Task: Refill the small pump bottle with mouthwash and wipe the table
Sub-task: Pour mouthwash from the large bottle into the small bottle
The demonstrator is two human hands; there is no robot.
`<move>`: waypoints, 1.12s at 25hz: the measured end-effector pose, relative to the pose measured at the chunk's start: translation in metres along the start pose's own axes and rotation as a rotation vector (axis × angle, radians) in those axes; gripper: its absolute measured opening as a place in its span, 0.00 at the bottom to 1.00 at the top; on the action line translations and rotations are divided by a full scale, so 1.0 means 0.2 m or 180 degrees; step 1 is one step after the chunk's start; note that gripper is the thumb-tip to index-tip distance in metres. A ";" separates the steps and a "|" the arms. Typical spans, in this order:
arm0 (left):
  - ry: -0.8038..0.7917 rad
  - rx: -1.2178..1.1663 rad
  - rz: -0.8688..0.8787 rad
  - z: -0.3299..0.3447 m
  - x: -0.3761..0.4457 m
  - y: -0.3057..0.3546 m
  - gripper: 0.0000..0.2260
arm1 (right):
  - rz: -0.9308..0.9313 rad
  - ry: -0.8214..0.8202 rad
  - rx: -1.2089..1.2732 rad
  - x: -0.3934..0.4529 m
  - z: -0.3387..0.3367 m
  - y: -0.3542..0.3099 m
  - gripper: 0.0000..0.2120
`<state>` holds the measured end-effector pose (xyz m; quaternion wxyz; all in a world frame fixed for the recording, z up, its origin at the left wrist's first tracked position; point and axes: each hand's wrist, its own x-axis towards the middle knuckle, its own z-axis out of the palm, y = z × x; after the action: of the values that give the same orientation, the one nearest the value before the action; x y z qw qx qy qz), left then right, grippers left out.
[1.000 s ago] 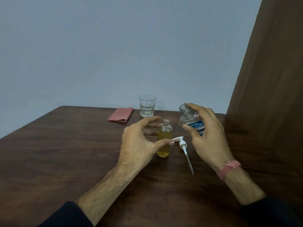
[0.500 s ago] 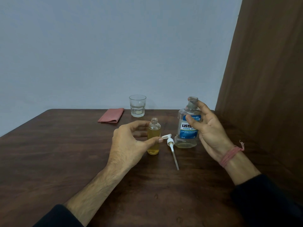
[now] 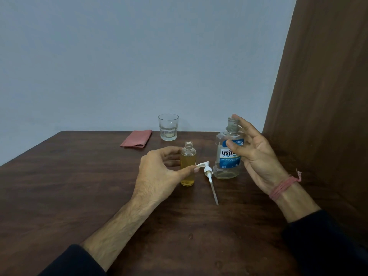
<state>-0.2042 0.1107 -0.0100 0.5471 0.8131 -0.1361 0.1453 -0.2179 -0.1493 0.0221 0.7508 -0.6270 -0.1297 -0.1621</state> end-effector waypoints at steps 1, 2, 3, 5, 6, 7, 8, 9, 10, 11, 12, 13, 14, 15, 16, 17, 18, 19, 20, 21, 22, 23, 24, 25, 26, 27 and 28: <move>0.0013 0.0000 0.0001 0.00 0.00 0.00 0.26 | 0.0005 -0.0001 -0.0004 0.00 0.00 0.00 0.35; 0.0022 -0.0002 0.0005 0.00 0.00 0.00 0.26 | 0.0015 0.0012 -0.0001 0.00 0.00 0.00 0.36; 0.0026 -0.0002 0.0008 0.00 0.00 -0.01 0.26 | 0.0023 0.0043 -0.0002 0.00 0.00 -0.01 0.36; 0.0021 -0.0005 0.0005 0.00 0.00 -0.01 0.26 | -0.0012 0.0155 -0.0089 0.00 0.00 -0.02 0.38; 0.0016 -0.0009 0.0008 0.00 0.00 0.00 0.26 | -0.0055 0.0223 -0.0168 0.00 0.00 -0.03 0.39; 0.0009 -0.0008 0.0021 0.00 0.00 0.00 0.25 | -0.0116 0.0303 -0.0262 0.00 0.01 -0.04 0.40; 0.0001 -0.0001 0.0043 0.00 -0.01 0.00 0.25 | -0.0211 0.0414 -0.0383 0.00 0.01 -0.05 0.41; -0.0007 0.0002 0.0059 0.00 -0.01 -0.01 0.26 | -0.0360 0.0586 -0.0570 -0.01 0.03 -0.06 0.39; -0.0011 -0.0005 0.0069 0.00 -0.01 -0.01 0.26 | -0.0592 0.0836 -0.0844 -0.02 0.03 -0.07 0.37; -0.0011 -0.0020 0.0085 0.00 -0.02 -0.01 0.25 | -0.0923 0.1145 -0.1169 -0.03 0.04 -0.08 0.33; -0.0010 -0.0036 0.0108 -0.01 -0.02 -0.01 0.25 | -0.1322 0.1459 -0.1512 -0.04 0.04 -0.08 0.29; -0.0013 -0.0054 0.0121 -0.01 -0.02 -0.01 0.25 | -0.1719 0.1728 -0.1873 -0.05 0.05 -0.08 0.25; -0.0021 -0.0065 0.0112 0.00 -0.02 -0.01 0.25 | -0.2042 0.1911 -0.2189 -0.07 0.06 -0.09 0.22; -0.0030 -0.0062 0.0094 0.00 -0.02 0.00 0.24 | -0.2276 0.1996 -0.2408 -0.08 0.07 -0.11 0.21; -0.0038 -0.0039 0.0079 0.00 -0.02 0.00 0.24 | -0.2437 0.1975 -0.2531 -0.09 0.09 -0.11 0.19; -0.0035 -0.0005 0.0071 -0.01 -0.02 0.00 0.23 | -0.2557 0.1841 -0.2576 -0.10 0.12 -0.12 0.17; -0.0026 0.0021 0.0065 -0.01 -0.02 0.01 0.23 | -0.2639 0.1602 -0.2566 -0.12 0.15 -0.12 0.15; -0.0015 0.0031 0.0061 -0.01 -0.02 0.01 0.24 | -0.2676 0.1309 -0.2536 -0.14 0.18 -0.11 0.14; -0.0008 0.0035 0.0062 -0.01 -0.02 0.01 0.24 | -0.2683 0.1026 -0.2547 -0.15 0.21 -0.10 0.14; -0.0019 0.0043 0.0062 0.00 -0.02 0.01 0.24 | -0.2650 0.0779 -0.2643 -0.17 0.24 -0.09 0.16; -0.0026 0.0040 0.0074 0.00 -0.02 0.01 0.24 | -0.2562 0.0539 -0.2820 -0.18 0.26 -0.08 0.17; -0.0017 0.0017 0.0106 0.00 -0.02 0.01 0.23 | -0.2414 0.0298 -0.3071 -0.19 0.29 -0.06 0.17; 0.0011 -0.0013 0.0137 -0.01 -0.02 0.01 0.21 | -0.2227 0.0073 -0.3394 -0.20 0.30 -0.05 0.17; 0.0054 -0.0022 0.0142 -0.01 -0.03 0.01 0.20 | -0.2016 -0.0103 -0.3754 -0.20 0.32 -0.03 0.17; 0.0092 -0.0003 0.0123 -0.02 -0.03 0.01 0.19 | -0.1811 -0.0210 -0.4091 -0.21 0.33 -0.02 0.18; 0.0117 0.0021 0.0109 -0.02 -0.03 0.01 0.20 | -0.1633 -0.0265 -0.4364 -0.22 0.35 -0.02 0.19; 0.0125 0.0032 0.0104 -0.02 -0.02 0.01 0.20 | -0.1477 -0.0304 -0.4583 -0.22 0.35 -0.01 0.20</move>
<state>-0.2094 0.1151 -0.0090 0.5430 0.8105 -0.1378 0.1708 -0.2576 -0.0767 0.0196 0.0962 -0.9254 -0.1527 -0.3333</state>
